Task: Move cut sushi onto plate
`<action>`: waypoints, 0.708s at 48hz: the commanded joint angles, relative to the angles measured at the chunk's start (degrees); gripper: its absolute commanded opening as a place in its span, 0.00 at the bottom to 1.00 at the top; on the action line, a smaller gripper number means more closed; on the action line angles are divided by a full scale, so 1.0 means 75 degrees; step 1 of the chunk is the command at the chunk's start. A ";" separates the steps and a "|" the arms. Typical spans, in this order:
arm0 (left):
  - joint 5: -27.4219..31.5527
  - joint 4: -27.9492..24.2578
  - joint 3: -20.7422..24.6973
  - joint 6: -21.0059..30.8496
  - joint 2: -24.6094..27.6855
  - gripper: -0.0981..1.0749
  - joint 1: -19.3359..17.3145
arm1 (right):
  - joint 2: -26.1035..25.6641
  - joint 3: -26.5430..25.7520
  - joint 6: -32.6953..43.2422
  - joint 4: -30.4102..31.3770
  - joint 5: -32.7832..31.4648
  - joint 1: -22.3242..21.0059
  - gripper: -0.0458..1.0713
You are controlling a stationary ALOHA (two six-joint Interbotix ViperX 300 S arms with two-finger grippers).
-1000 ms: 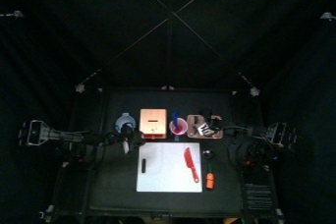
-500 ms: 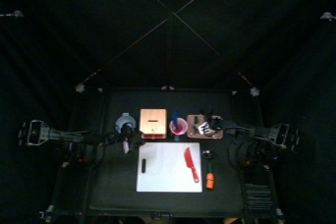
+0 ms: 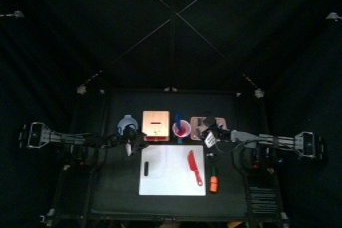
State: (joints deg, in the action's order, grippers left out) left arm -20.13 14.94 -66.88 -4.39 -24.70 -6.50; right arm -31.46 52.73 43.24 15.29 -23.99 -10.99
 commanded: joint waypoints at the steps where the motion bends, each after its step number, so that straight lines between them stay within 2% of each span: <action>1: -0.0023 0.0059 0.0246 0.0012 -0.0012 0.89 0.0012 | -0.0387 0.0000 0.0023 0.0187 0.0410 0.0586 0.71; 5: -0.0023 0.0141 0.0246 0.0000 -0.0012 0.89 0.0012 | -0.0516 0.0082 0.0012 0.0152 0.0762 0.0797 0.71; 17: -0.0023 0.0246 0.0152 0.0012 -0.0012 0.89 0.0012 | -0.0551 0.0316 -0.0059 0.0270 0.1512 0.0809 0.71; 34: -0.0035 0.0234 0.0211 0.0000 -0.0012 0.89 0.0012 | -0.0551 0.0340 -0.0129 0.0305 0.1523 0.0750 0.71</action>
State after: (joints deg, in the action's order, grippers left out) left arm -20.04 16.70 -66.80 -4.39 -24.79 -6.50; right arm -35.24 55.81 42.36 17.40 -13.10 -5.01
